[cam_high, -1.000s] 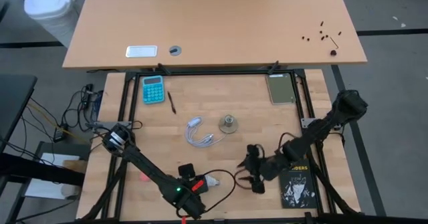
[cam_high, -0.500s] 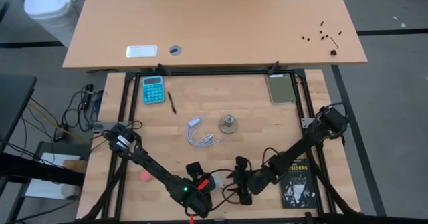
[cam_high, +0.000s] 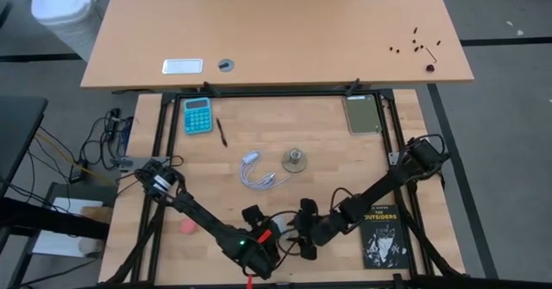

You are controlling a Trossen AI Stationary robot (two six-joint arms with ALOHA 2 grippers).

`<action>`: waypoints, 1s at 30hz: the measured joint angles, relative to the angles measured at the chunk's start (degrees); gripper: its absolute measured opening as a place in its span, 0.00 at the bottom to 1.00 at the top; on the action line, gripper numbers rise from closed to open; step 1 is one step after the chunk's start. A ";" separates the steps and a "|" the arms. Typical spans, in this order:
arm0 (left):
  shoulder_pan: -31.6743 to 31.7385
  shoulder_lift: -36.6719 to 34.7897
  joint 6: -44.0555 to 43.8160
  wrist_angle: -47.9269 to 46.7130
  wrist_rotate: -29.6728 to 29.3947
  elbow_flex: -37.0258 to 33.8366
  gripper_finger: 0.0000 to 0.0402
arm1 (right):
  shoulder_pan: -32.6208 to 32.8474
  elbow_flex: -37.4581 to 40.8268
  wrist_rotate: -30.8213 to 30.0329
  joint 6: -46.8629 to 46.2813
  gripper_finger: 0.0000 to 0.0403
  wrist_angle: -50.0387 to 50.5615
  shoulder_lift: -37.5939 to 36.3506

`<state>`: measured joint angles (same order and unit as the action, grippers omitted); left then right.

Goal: Screw lightbulb
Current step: Insert the white lightbulb into the desk lamp

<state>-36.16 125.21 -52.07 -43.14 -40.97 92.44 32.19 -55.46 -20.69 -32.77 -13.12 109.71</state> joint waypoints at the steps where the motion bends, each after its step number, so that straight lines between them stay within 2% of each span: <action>1: 0.13 0.00 0.19 -0.06 -0.87 0.00 0.81 | -0.62 0.02 1.30 0.15 0.62 0.15 0.00; 6: 1.42 -0.02 1.13 -0.33 -1.32 0.00 0.81 | -3.03 0.07 4.51 0.91 0.62 0.93 0.00; 11: 2.59 -0.11 2.48 -0.32 2.08 0.02 0.81 | -4.68 0.07 6.52 0.83 0.61 3.63 0.00; 17: 2.82 -0.09 4.03 -0.24 2.75 0.00 0.81 | -5.55 0.07 7.51 1.52 0.61 3.79 0.00; 25: 3.34 -0.09 8.10 4.33 1.79 0.00 0.81 | -5.60 0.04 7.72 2.70 0.57 8.27 -0.09; 30: 3.96 -0.09 10.13 6.22 2.09 0.00 0.81 | -5.66 -0.01 5.63 3.56 0.56 11.01 -0.11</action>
<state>-32.20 125.12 -41.93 -36.93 -38.88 92.44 26.53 -55.47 -15.06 -29.21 -2.11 109.60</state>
